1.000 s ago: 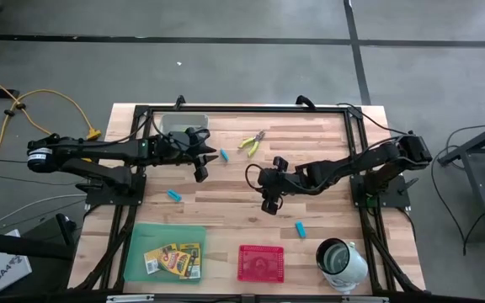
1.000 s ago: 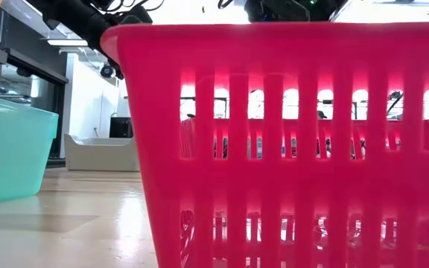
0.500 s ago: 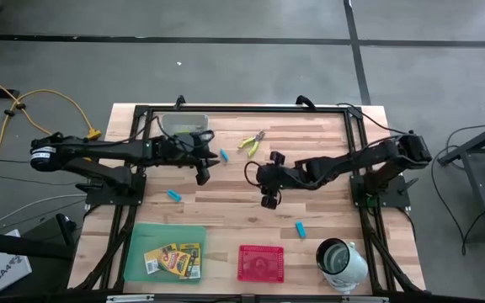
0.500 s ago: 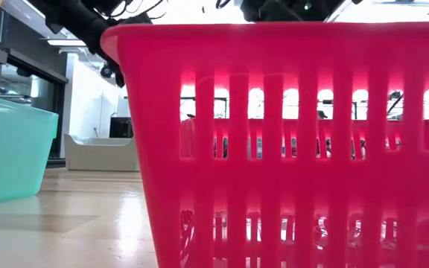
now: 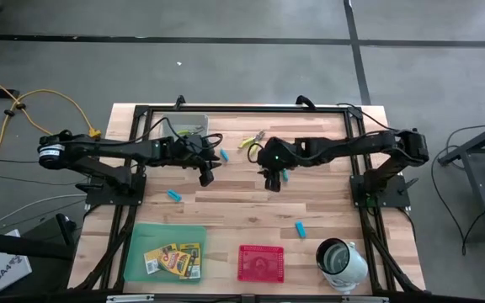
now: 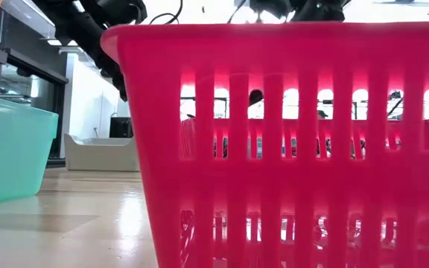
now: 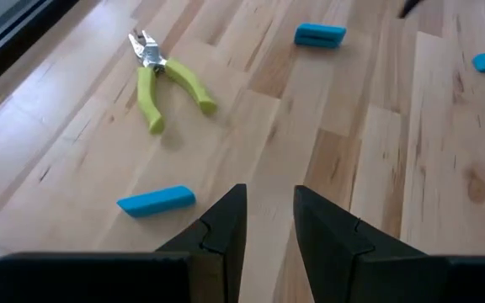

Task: Pick & Place School Supplies
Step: Put the green hole puncher into the gray bin

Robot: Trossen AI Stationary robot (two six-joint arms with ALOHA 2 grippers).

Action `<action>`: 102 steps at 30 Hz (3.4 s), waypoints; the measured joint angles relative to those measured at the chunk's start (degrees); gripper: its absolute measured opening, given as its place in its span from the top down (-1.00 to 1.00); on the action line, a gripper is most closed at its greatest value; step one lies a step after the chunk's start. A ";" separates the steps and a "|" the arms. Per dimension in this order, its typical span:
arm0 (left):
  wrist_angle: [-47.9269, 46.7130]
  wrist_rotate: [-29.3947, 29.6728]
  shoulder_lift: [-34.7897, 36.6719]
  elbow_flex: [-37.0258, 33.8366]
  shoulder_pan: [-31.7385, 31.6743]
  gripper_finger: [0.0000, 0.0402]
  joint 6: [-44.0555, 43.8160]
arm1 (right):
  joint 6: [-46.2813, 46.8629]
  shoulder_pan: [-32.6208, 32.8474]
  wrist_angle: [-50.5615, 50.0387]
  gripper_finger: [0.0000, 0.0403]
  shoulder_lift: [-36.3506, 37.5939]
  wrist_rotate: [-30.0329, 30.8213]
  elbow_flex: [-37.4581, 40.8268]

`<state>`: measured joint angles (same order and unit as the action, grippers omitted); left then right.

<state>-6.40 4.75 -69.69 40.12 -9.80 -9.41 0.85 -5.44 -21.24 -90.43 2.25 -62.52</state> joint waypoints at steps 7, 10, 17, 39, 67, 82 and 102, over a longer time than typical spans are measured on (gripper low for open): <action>1.17 0.00 0.00 0.00 -0.01 0.53 -0.50 | -7.86 -3.21 -1.72 0.24 0.00 -3.28 0.00; 2.28 0.00 0.00 0.00 -0.01 0.53 -1.22 | -10.52 -4.17 -3.42 0.24 -0.02 -4.27 0.00; 3.94 0.00 0.00 0.00 -0.01 0.53 -1.33 | -11.59 -6.18 -3.97 0.24 -0.02 -3.77 0.00; 8.30 -2.89 -1.09 0.02 -5.80 0.53 2.12 | -23.09 -12.63 -10.03 0.24 -12.64 -4.04 -15.91; 8.62 -2.84 -1.11 0.02 -5.84 0.53 2.91 | -28.11 -12.67 -20.41 0.24 -21.38 -13.55 -24.98; 8.60 -2.95 -1.12 0.02 -5.84 0.53 2.08 | -28.06 -10.73 -19.23 0.24 -21.38 -12.80 -24.98; 8.60 -5.14 -1.12 0.02 -5.84 0.53 1.86 | -29.16 -10.50 -19.30 0.24 -21.38 -12.91 -24.98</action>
<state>2.20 -0.39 -70.81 40.14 -15.64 -7.55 -28.31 -15.94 -40.53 -111.81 -10.66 -87.50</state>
